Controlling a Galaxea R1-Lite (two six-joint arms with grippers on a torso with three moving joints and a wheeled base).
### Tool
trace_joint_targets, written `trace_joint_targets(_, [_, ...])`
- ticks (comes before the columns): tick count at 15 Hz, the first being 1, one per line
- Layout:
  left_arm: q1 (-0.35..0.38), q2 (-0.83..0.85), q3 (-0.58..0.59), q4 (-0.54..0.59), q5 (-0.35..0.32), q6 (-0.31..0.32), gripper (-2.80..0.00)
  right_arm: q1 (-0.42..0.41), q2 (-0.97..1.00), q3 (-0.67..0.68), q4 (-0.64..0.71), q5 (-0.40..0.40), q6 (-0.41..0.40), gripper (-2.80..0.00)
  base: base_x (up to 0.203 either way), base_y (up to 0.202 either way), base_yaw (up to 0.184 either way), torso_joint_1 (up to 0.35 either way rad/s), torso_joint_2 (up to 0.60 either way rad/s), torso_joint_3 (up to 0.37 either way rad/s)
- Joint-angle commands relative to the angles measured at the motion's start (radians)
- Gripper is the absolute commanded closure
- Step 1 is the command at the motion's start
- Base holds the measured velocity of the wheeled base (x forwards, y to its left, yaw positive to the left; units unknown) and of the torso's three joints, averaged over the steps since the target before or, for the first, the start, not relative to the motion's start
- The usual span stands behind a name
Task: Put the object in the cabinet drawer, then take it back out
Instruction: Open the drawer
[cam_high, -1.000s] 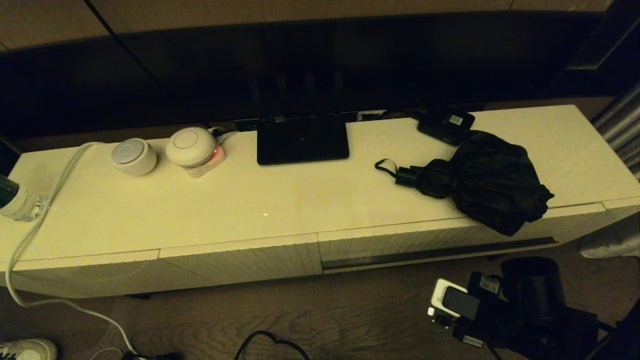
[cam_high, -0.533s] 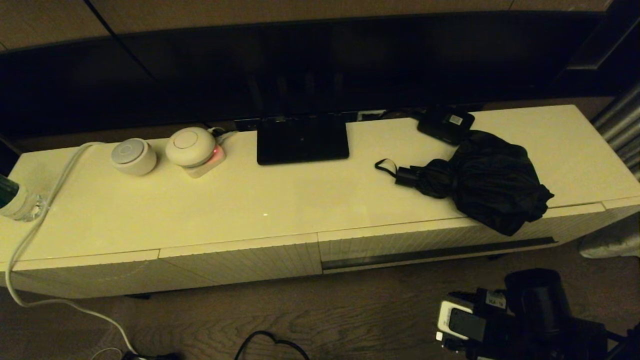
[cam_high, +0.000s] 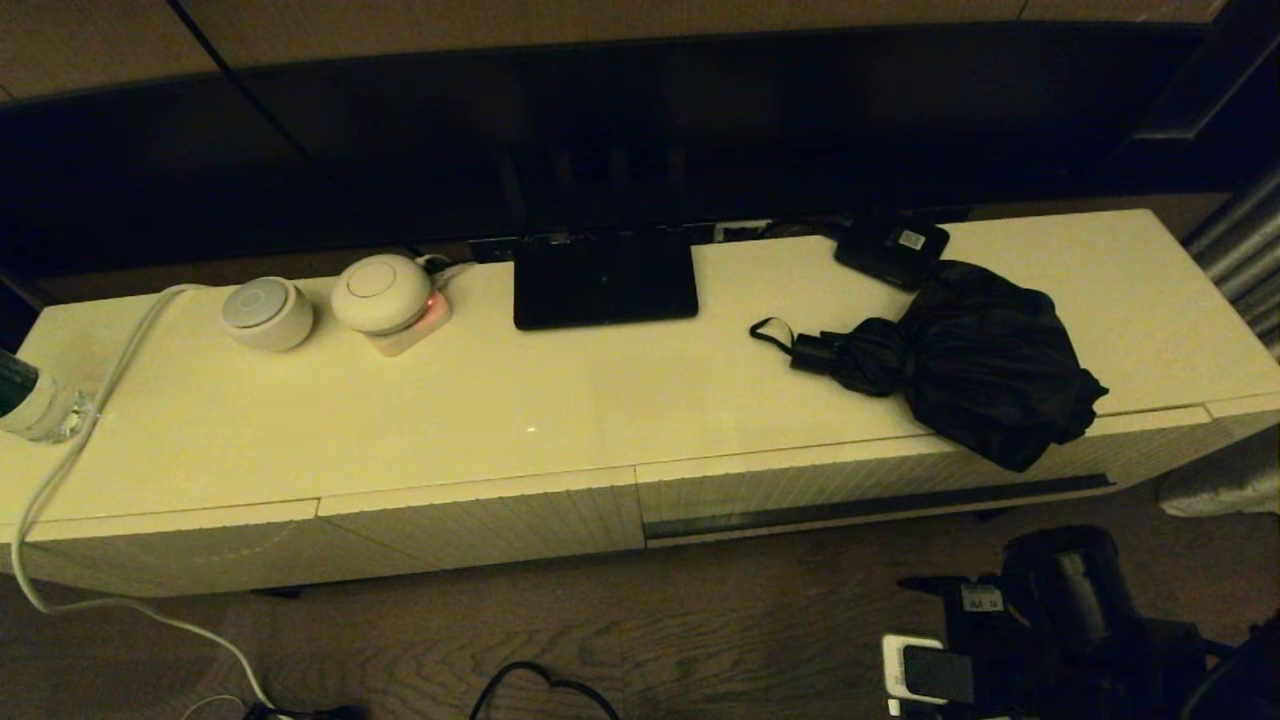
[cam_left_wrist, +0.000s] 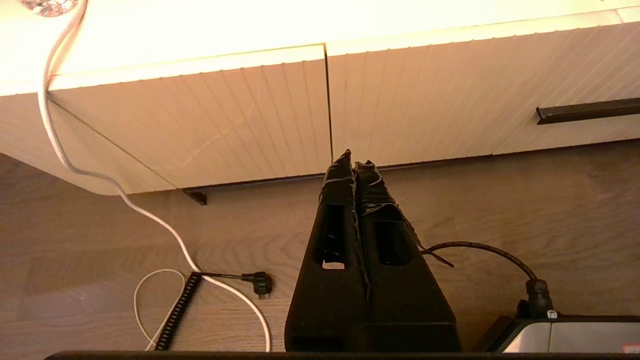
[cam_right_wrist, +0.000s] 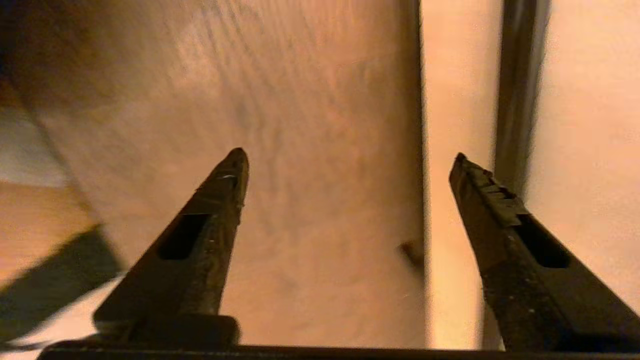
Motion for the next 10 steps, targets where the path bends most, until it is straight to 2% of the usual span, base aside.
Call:
trace_joint_targets(1, [0.000,0.000,0.003,0.000,0.001,0.000,0.00,-0.022,0.027,-0.033,-0.002,0.018,-0.051,-2.80,0.000,0.000,0.000,0.000,0.00,0.000])
trace_joint_targets(5, [0.000,0.000,0.003,0.000,0.001,0.000,0.00,-0.023,0.033,-0.052,0.002,0.034,-0.063,-2.80,0.000,0.000,0.000,0.000,0.00,0.000])
trace_joint_targets(10, [0.000,0.000,0.003,0.000,0.001,0.000,0.00,-0.023,0.111,-0.076,0.002,0.054,-0.128,-2.80,0.000,0.000,0.000,0.000,0.00,0.000])
